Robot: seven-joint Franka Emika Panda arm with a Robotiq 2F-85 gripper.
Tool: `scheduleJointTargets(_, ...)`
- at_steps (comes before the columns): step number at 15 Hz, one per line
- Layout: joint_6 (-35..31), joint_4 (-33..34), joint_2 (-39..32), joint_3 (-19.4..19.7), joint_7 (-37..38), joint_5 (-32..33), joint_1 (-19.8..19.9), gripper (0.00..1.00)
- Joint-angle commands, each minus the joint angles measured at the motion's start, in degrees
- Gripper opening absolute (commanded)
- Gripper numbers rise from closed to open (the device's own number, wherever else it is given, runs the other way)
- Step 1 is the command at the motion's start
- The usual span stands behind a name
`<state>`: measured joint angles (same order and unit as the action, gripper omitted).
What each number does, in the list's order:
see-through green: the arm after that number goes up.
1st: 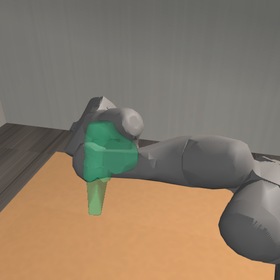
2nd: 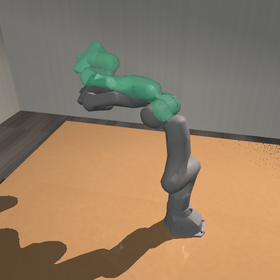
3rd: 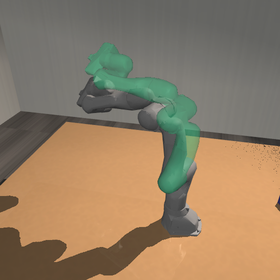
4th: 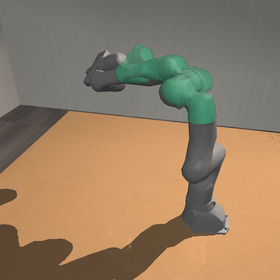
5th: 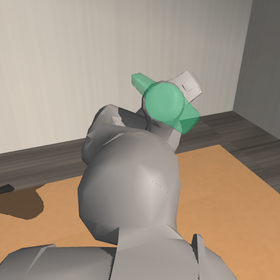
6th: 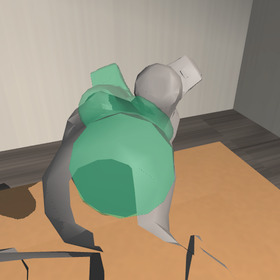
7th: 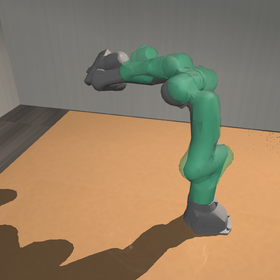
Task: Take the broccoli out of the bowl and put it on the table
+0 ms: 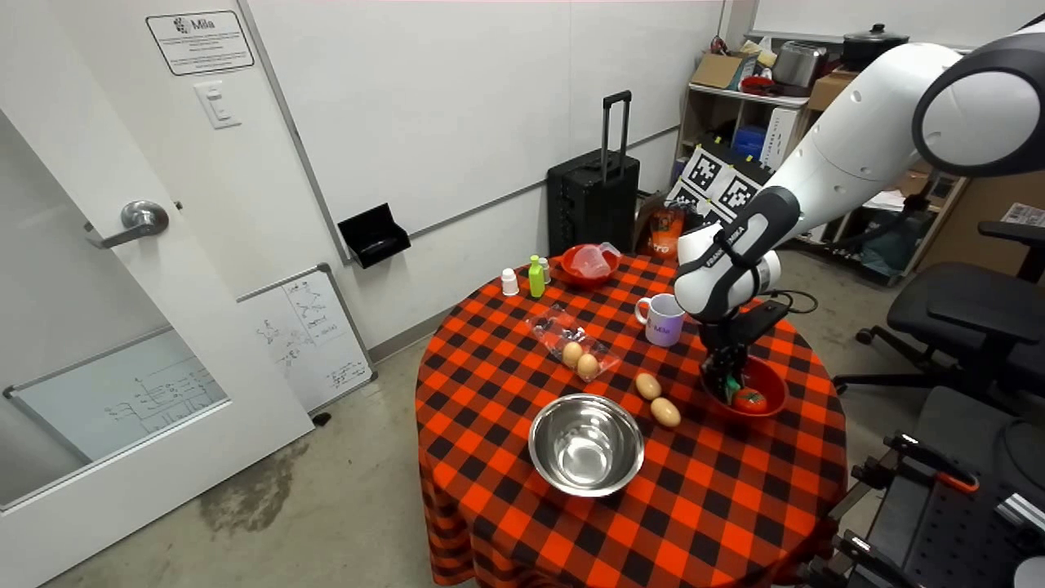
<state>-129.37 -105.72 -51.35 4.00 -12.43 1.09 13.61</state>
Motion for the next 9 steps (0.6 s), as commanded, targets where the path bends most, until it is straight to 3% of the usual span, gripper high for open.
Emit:
scheduleJointTargets(1, 0.8, 0.0, 1.3, 0.0, 0.6, -1.0, 0.6, 0.49)
scheduleJointTargets(9, -4.9, -7.8, 12.0, 1.9, 1.6, -0.6, 0.6, 0.42)
